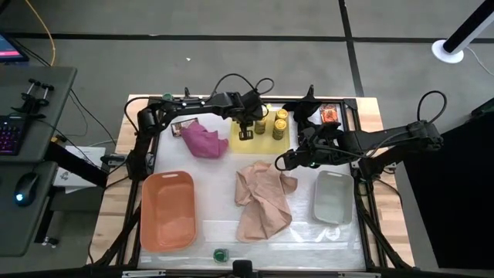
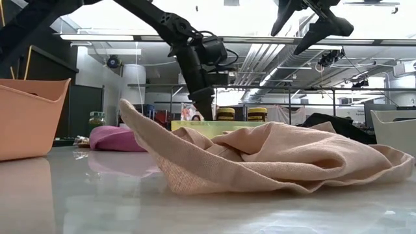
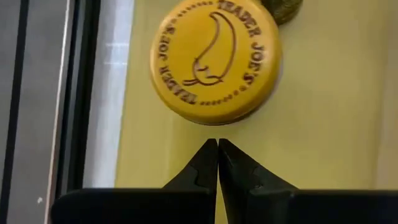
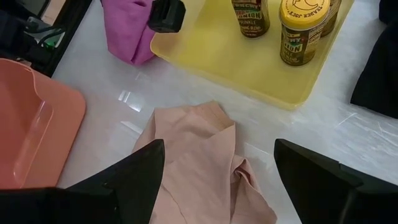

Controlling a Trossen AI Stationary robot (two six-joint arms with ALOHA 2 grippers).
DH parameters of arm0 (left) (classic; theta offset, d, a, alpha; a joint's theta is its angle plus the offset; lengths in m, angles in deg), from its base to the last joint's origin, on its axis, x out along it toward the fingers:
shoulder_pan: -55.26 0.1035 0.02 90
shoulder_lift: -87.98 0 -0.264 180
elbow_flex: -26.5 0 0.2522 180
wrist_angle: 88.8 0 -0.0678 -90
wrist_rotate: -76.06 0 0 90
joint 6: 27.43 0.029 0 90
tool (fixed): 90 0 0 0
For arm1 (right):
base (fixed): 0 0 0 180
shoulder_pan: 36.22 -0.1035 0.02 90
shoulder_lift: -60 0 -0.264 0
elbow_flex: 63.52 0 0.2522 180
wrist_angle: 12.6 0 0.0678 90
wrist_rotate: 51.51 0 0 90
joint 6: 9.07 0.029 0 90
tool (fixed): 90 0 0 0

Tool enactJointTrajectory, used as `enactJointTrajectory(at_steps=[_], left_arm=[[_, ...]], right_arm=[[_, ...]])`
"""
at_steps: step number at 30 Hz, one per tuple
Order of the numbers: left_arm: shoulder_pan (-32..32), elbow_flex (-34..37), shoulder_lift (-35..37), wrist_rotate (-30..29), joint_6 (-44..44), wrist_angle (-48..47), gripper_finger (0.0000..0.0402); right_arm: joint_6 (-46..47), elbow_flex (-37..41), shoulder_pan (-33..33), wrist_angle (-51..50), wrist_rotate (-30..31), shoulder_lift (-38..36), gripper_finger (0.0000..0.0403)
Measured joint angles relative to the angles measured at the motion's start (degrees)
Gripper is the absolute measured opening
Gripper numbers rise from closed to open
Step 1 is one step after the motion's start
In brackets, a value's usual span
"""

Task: Sort spices by type
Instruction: Put the yellow seasoning bottle into the yellow bin

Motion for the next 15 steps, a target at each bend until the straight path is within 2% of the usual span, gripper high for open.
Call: enactJointTrajectory(at_steps=[15], left_arm=[[-0.17,0.07,-4.02,-0.05,-2.63,3.32,0.0000]], right_arm=[[-0.02,0.00,0.00,0.33,0.64,0.00,0.0298]])
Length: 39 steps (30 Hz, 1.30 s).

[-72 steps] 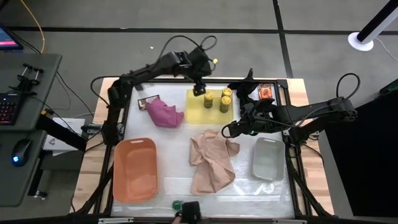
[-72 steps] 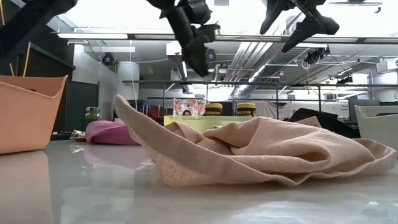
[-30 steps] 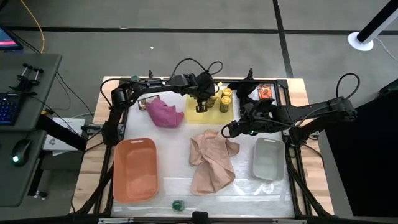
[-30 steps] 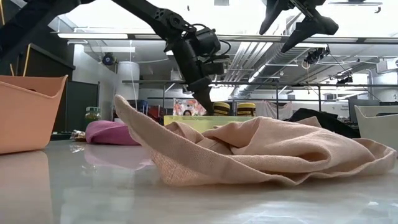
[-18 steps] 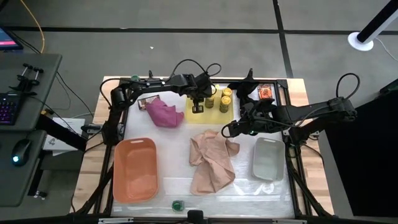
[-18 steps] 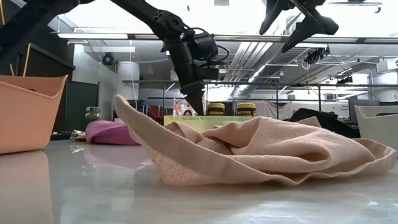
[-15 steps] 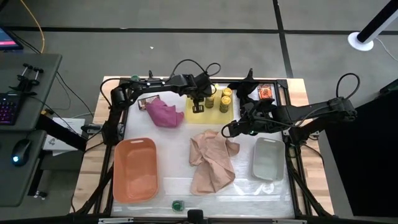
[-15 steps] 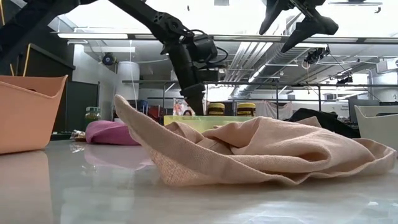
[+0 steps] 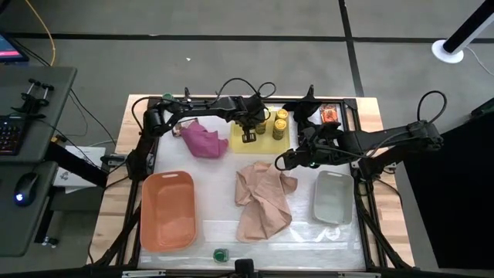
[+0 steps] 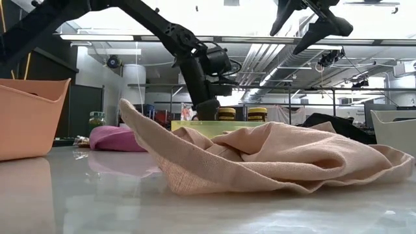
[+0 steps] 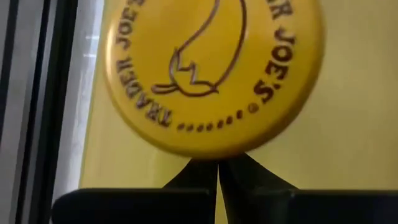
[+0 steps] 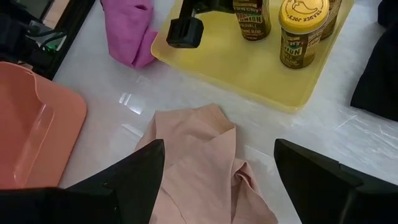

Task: Sort spices by type
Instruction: Put the yellow seasoning bottle into the yellow bin, then put the bottom green seasoning bottle into the orange bin

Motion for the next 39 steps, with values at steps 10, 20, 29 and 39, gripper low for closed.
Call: enactJointTrajectory(at_steps=[10,20,29,39], left_arm=[[-0.37,0.00,-0.79,-0.50,-1.67,5.58,0.0000],[-1.56,0.00,-0.87,0.88,-2.03,9.88,0.0000],[-1.20,0.00,2.16,0.16,-2.15,5.49,0.0000],[1.38,0.17,13.93,11.92,-9.34,-8.10,0.0000]], right_arm=[[0.00,0.00,0.00,0.09,0.40,0.00,0.0298],[0.00,0.00,0.00,0.08,0.54,0.00,0.0298],[-0.36,0.00,0.00,0.06,0.56,0.00,0.0298],[-4.41,0.00,2.12,0.04,0.57,0.00,0.0298]])
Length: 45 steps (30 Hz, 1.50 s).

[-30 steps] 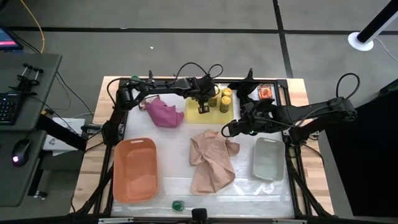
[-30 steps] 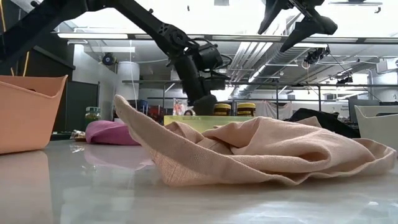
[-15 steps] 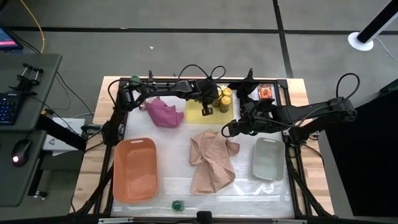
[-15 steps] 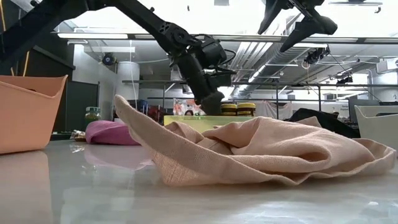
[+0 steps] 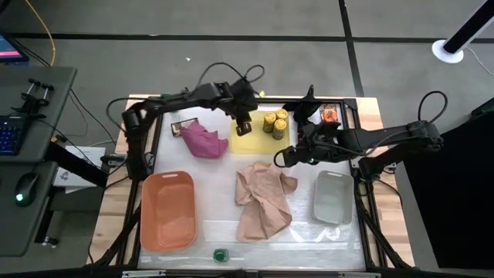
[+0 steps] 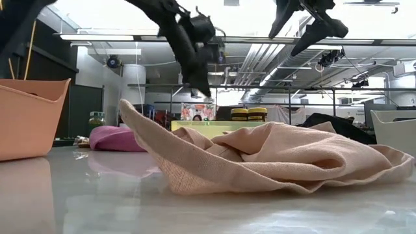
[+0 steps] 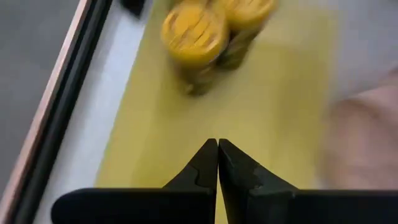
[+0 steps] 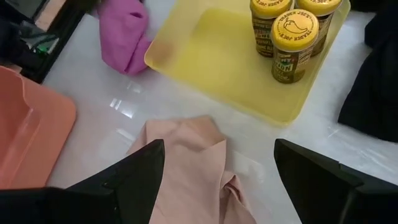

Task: Sort spices by type
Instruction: Put the bottom green seasoning bottle into the orange bin

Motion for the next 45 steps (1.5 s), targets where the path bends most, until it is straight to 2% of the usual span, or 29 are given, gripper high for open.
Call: enactJointTrajectory(at_steps=[4,7,11,15,19,21,24,30,35,39,45], left_arm=[[-5.06,6.87,8.99,5.20,-3.25,6.22,0.0000],[-12.54,16.21,17.34,5.04,-7.91,11.20,0.0000],[-27.36,28.29,27.06,-3.31,-21.21,14.31,0.0000],[-43.77,33.84,31.40,-11.05,-38.76,17.26,0.0001],[-54.08,32.06,30.57,-15.99,-52.52,19.30,0.0012],[-56.29,29.75,29.51,-16.37,-56.57,19.49,0.0029],[-57.80,24.97,27.13,-15.39,-58.18,18.58,0.0069],[-58.66,12.65,21.19,-6.15,-53.58,7.35,0.0175],[-62.46,7.68,17.40,-4.06,-48.96,3.08,0.0250],[-64.71,7.70,13.61,-4.48,-44.13,2.93,0.0279],[-64.36,7.74,7.70,-4.84,-39.71,2.03,0.0287]], right_arm=[[-2.54,0.00,1.19,-0.71,-2.69,0.00,0.0298],[-5.87,0.00,1.24,-1.91,-4.42,0.00,0.0298],[-11.91,0.00,0.22,-3.41,-7.20,-0.02,0.0298],[-17.72,0.00,-1.83,-5.05,-8.70,-0.04,0.0298],[-22.79,0.00,-3.77,-4.88,-8.73,-0.07,0.0298],[-23.54,0.00,-4.11,-4.54,-9.04,-0.07,0.0298],[-23.52,0.00,-4.31,-3.86,-9.17,-0.07,0.0298],[-22.58,0.00,-4.74,-3.83,-10.20,-0.07,0.0298],[-21.01,0.00,-4.72,-3.83,-10.17,-0.07,0.0298],[-20.21,0.00,-4.72,-3.81,-9.93,-0.07,0.0298],[-19.85,0.00,-4.50,-3.83,-8.87,-0.07,0.0298]])
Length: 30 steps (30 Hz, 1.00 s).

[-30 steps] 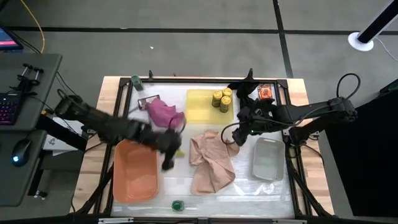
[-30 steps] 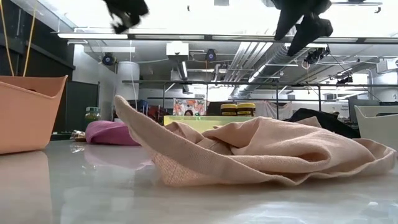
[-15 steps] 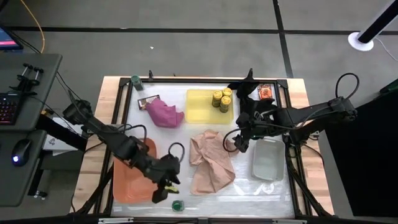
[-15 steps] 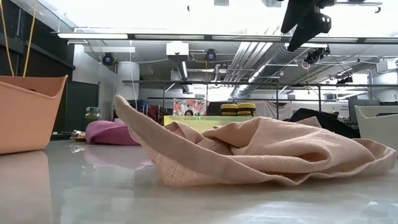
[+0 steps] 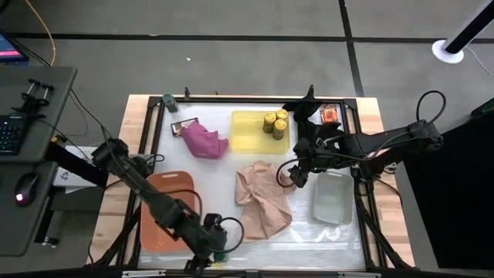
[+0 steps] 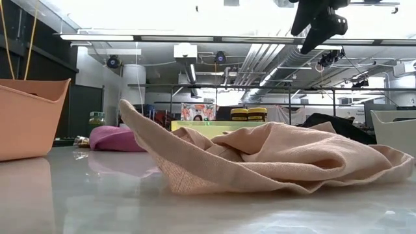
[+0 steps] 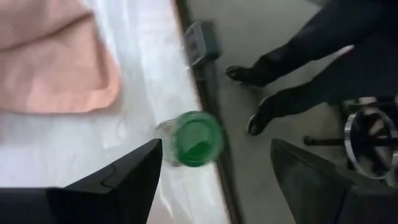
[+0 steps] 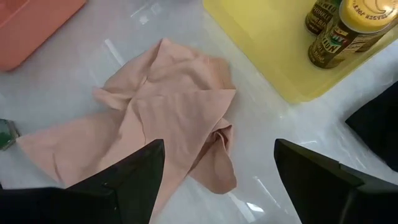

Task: Sort spices by type
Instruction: Put the bottom green seasoning bottle into the orange bin

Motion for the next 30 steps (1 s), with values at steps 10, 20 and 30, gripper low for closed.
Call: enactJointTrajectory(at_steps=[10,20,30], left_arm=[[0.10,0.04,-1.87,-0.72,-5.99,-1.15,0.0287],[-0.67,-0.86,-2.33,-4.06,-6.92,-0.79,0.0234],[-2.22,-1.77,-3.86,-5.62,0.85,-0.94,0.0007]], right_arm=[[-0.18,0.00,0.00,-0.50,1.94,0.00,0.0298],[-1.25,0.00,0.00,-0.72,2.39,0.00,0.0298],[-1.25,0.00,0.00,-0.83,2.82,0.00,0.0298]])
